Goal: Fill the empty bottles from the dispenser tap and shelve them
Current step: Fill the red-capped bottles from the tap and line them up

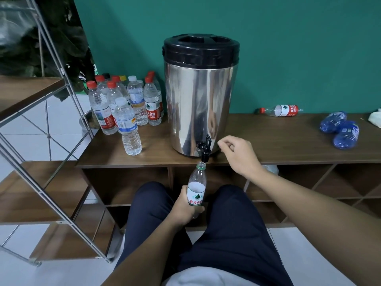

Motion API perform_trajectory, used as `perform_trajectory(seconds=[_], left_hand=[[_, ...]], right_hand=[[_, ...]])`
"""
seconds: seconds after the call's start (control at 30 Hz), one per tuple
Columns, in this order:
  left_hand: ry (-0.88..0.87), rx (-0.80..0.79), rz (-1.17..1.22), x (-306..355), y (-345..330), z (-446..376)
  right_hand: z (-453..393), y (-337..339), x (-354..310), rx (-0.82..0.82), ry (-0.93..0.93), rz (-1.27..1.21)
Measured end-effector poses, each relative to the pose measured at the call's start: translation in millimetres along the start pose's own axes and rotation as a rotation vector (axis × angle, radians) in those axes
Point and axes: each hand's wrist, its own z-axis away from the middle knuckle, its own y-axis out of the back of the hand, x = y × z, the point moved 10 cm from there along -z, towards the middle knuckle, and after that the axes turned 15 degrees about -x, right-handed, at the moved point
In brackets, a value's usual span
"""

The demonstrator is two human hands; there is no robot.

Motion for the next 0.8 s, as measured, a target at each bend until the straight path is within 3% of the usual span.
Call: perform_trajectory(seconds=[0.2, 0.53, 0.8], left_hand=[[-0.050, 0.012, 0.009, 7, -3, 0], [-0.081, 0.019, -0.033, 13, -4, 0], [-0.052, 0.040, -0.123, 8, -2, -2]], right_hand=[[10, -4, -59, -0.038, 0.077, -0.248], [-2, -9, -57, -0.086, 0.032, -0.282], [6, -50, 16, -0.046, -0.161, -0.860]])
